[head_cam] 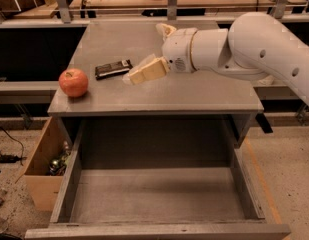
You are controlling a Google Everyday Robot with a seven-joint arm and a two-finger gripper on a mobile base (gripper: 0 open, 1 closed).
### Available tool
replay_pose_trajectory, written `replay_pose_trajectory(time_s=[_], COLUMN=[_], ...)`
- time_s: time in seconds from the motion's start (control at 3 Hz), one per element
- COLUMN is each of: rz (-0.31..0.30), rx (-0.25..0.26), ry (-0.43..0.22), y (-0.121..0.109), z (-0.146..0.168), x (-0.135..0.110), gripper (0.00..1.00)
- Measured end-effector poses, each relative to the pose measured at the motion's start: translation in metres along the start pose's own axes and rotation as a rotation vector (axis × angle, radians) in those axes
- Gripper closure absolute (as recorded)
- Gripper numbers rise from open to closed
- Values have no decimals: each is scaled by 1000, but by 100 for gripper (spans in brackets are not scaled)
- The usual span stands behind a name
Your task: Place apple into top drawer
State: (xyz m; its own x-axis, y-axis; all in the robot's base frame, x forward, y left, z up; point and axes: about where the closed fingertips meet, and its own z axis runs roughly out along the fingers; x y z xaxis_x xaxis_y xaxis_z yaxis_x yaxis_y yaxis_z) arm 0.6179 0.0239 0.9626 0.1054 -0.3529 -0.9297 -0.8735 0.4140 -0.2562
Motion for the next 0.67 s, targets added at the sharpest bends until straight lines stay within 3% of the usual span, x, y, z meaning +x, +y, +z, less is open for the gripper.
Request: replay_pose_trajectory(time_s=[0.67], rz=[52], rx=[-113], ry=[-55], y=[31], z=[102], x=[9], gripper=[0])
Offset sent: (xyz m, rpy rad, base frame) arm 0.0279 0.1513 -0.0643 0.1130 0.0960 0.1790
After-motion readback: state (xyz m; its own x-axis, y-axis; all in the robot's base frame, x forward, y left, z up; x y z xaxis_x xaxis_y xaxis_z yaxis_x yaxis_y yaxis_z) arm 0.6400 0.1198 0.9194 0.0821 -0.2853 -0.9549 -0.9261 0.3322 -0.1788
